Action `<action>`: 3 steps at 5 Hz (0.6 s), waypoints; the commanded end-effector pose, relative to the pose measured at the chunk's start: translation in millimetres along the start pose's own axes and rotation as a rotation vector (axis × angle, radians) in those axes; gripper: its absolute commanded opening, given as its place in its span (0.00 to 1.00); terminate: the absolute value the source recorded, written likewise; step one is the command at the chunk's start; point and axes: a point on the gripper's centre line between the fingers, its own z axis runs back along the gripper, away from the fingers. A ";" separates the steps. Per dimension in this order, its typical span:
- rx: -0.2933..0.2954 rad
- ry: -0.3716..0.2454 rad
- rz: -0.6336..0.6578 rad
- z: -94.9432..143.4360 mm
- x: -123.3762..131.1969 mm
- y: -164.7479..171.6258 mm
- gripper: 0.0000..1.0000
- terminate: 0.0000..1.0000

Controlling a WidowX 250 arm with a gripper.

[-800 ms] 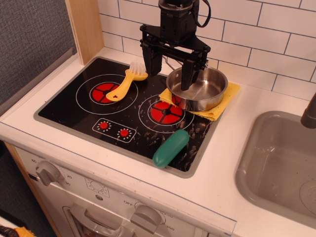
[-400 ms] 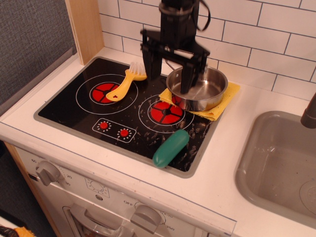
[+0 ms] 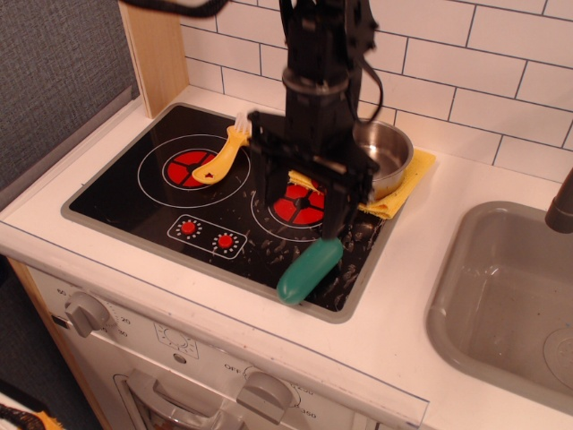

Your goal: Put the cucumber on the other side of the yellow brush.

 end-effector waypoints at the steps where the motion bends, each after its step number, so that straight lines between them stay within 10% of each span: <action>1: 0.028 0.020 -0.024 -24.2 -17.7 -11.5 1.00 0.00; 3: 0.065 0.040 -0.014 -49.3 -28.2 -16.3 1.00 0.00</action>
